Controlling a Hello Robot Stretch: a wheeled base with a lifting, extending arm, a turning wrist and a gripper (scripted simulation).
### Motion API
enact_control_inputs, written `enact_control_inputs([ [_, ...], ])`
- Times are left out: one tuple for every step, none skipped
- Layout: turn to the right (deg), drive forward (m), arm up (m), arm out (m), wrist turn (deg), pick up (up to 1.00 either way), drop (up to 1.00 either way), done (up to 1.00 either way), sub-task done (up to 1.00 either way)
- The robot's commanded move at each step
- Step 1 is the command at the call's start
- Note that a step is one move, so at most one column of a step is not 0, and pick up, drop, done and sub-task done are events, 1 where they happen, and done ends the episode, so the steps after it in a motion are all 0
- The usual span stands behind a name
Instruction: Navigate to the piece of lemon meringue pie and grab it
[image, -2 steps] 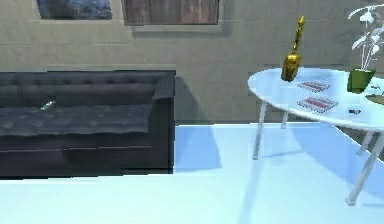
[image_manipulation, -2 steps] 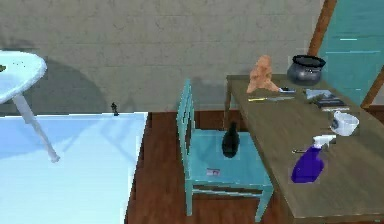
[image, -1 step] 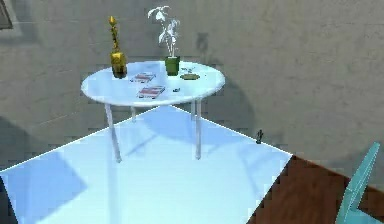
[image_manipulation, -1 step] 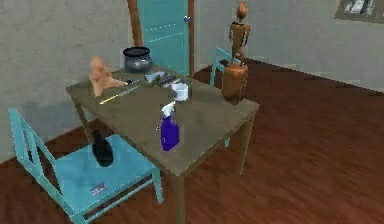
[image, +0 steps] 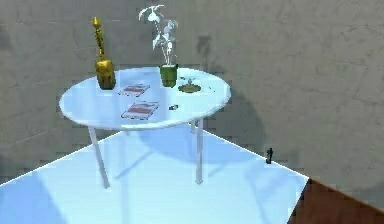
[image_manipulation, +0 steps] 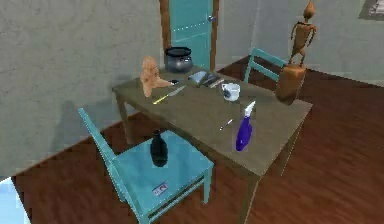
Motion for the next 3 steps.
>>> enact_control_inputs([
  [42.0,0.00,0.00,0.00,0.0,0.00,0.00,0.00,0.00],
  [0.0,1.00,0.00,0.00,0.0,0.00,0.00,0.00,0.00],
  [42.0,0.00,0.00,0.00,0.0,0.00,0.00,0.00,0.00],
])
